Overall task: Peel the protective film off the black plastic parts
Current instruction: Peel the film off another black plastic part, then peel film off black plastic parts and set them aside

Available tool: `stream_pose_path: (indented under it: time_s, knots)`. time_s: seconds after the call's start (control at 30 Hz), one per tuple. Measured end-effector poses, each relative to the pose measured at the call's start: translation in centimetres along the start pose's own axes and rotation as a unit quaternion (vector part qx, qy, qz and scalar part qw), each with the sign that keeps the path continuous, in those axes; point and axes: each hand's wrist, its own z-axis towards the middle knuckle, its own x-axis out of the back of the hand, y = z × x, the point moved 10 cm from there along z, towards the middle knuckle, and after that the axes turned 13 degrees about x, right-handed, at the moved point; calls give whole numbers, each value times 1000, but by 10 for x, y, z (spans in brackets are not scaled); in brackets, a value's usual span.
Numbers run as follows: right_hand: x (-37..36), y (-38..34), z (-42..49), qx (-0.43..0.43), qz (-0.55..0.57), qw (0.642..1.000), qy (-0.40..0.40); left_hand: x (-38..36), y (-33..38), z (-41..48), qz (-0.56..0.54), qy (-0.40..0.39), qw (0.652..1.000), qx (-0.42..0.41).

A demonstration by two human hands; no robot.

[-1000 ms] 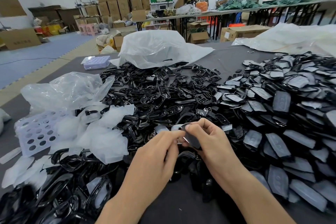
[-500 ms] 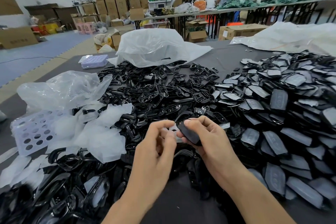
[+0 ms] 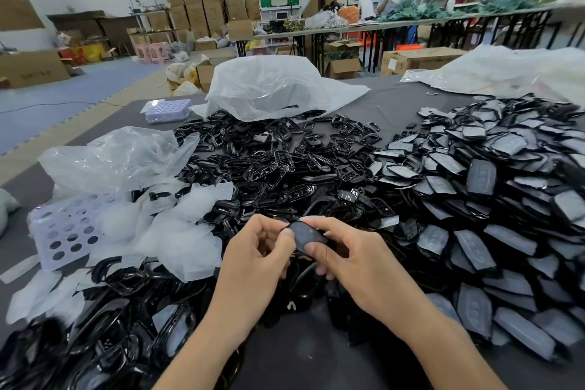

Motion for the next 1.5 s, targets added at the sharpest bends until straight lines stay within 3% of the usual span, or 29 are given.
stream_pose_path:
  time_s: [0.1,0.17,0.3,0.47,0.77,0.87,0.97,1.03,1.1,1.2,1.3,1.4,1.5]
  knots:
    - [-1,-4,-1,22,-98,994,-45,-1,-3,2,10,-18,1000,6]
    - [-2,-3,-3,26,-106,993,-55,-1,-5,2,7,-28,1000,10]
    - [-4,6,-4,-19,37,999,-25,0,-4,3,-14,-31,999,15]
    - [-5,9,-1,-48,242,969,32,2,-2,3,-58,-31,997,27]
    - [-2,14,2,-45,278,956,85,-7,6,-5,-92,-42,995,10]
    - [41,23,6,-36,291,935,199,-5,10,-8,-58,-34,998,-13]
    - [121,39,3,-11,294,869,398,12,14,-4,23,11,999,-45]
    - [154,42,0,-13,258,849,461,27,19,4,78,54,993,-72]
    - [159,39,0,-25,215,865,453,42,24,15,132,93,983,-89]
    - [121,23,4,-15,140,925,353,57,22,42,242,117,960,-75]
    - [67,16,11,-8,93,966,241,43,11,67,371,46,926,-51]
    - [36,22,13,-21,-29,983,182,18,8,70,463,-8,883,-73]
    - [23,24,13,-13,-112,983,144,9,9,70,518,24,850,-96]
